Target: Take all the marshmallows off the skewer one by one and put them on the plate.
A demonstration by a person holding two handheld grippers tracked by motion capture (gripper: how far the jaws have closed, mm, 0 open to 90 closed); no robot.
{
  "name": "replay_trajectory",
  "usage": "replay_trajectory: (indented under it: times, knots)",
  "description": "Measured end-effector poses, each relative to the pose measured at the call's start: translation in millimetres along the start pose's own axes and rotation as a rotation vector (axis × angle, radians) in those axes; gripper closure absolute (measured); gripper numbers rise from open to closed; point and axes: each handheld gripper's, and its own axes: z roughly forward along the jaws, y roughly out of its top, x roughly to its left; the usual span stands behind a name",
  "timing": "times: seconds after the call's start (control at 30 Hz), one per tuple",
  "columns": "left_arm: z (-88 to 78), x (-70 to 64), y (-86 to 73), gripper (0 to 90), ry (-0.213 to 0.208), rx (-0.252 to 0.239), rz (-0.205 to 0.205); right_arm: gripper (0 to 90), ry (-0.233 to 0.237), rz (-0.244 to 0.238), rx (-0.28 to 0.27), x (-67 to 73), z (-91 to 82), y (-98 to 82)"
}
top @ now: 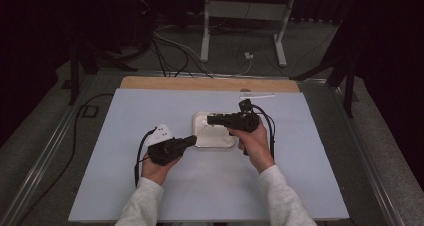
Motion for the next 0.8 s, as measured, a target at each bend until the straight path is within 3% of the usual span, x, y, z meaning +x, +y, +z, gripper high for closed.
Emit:
replay_trajectory:
  times: [0.8]
  knots:
    - [-1.7,-1.4,2.3,90.0,-0.009,0.007,0.029,79.4,-0.028,0.002,-0.067,-3.4,-13.8,1.2]
